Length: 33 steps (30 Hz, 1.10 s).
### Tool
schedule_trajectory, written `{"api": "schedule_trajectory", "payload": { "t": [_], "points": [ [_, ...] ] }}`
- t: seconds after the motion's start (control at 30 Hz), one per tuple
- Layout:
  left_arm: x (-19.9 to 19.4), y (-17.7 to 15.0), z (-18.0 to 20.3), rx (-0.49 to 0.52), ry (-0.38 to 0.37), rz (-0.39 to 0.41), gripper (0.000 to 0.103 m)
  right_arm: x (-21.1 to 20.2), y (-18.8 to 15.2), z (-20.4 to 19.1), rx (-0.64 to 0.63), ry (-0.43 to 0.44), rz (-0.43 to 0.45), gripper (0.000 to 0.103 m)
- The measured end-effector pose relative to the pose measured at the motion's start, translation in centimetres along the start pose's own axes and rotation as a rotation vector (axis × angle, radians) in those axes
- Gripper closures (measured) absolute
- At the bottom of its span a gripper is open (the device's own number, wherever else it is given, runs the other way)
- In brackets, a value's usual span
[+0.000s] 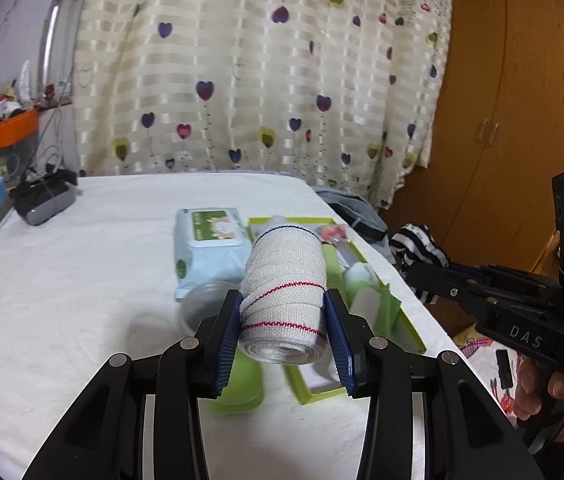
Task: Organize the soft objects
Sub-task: 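Lift and carry the bandage roll and striped sock with both grippers over the green box, then lower both grippers into the box and open them to drop the bandage and sock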
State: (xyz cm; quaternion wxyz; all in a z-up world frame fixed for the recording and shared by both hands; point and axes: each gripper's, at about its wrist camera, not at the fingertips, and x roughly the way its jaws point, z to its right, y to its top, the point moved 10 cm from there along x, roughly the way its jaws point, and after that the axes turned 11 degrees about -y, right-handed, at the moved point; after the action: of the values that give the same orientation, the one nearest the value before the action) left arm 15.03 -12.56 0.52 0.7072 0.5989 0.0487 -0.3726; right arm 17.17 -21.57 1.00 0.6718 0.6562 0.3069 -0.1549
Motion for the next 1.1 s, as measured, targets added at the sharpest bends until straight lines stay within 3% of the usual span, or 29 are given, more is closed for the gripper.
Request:
{"api": "schedule_trajectory", "payload": {
  "t": [0.57,0.77,1.1],
  "points": [
    [7.0,-3.7,2.7,0.009,-0.064,-0.152,0.063,5.7,-7.4,3.8,0.032,-0.055,-0.203,0.086],
    [9.2,-4.3,3.0,0.001,-0.070,-0.193,0.063,7.2,-7.7,4.6,0.045,-0.057,-0.226,0.086],
    [11.4,-3.5,2.7,0.004,-0.043,-0.194,0.063,9.0,-6.4,5.5,0.068,-0.048,-0.219,0.086]
  ]
}}
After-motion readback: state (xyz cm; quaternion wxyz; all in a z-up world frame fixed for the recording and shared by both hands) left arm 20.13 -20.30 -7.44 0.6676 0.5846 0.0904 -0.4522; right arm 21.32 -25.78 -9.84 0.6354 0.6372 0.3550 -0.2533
